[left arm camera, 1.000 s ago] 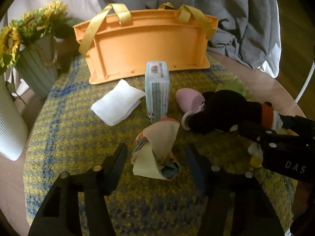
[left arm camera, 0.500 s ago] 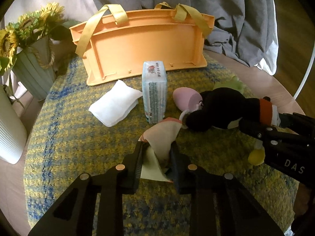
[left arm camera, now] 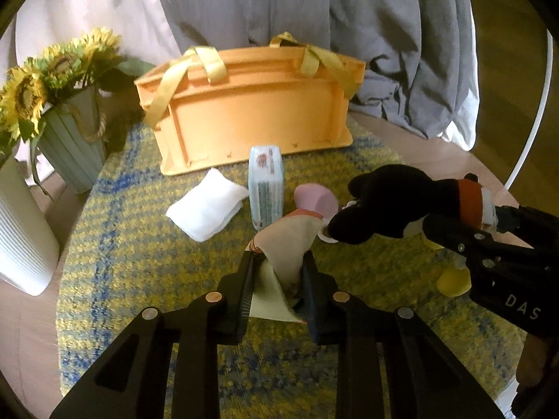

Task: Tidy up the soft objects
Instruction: 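Lift and carry the beige fabric and Mickey plush over the orange crate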

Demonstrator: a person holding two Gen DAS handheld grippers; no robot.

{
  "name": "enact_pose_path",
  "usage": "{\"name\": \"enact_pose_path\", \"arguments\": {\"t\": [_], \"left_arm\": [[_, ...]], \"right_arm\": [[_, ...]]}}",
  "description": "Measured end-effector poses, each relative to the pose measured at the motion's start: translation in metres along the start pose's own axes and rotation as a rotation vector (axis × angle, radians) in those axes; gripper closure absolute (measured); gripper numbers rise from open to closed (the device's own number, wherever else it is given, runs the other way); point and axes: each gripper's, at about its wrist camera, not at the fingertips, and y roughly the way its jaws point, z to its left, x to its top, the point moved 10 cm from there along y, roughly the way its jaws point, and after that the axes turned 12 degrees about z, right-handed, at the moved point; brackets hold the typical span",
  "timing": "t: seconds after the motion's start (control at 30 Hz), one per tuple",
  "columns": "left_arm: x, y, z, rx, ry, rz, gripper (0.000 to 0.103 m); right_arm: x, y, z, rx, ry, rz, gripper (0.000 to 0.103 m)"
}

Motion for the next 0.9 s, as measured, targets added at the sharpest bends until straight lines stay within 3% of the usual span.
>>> {"name": "enact_pose_path", "arguments": {"t": [0.5,0.9], "left_arm": [[0.03,-0.06,0.003,-0.004,0.0,-0.147,0.077],[0.058,-0.11,0.019,0.028,-0.021,-0.284,0.077]], "right_arm": [[0.021,-0.046,0.007,0.028,-0.002,-0.1,0.052],[0.058,-0.087,0.02,0.046,-0.02,-0.236,0.052]]}}
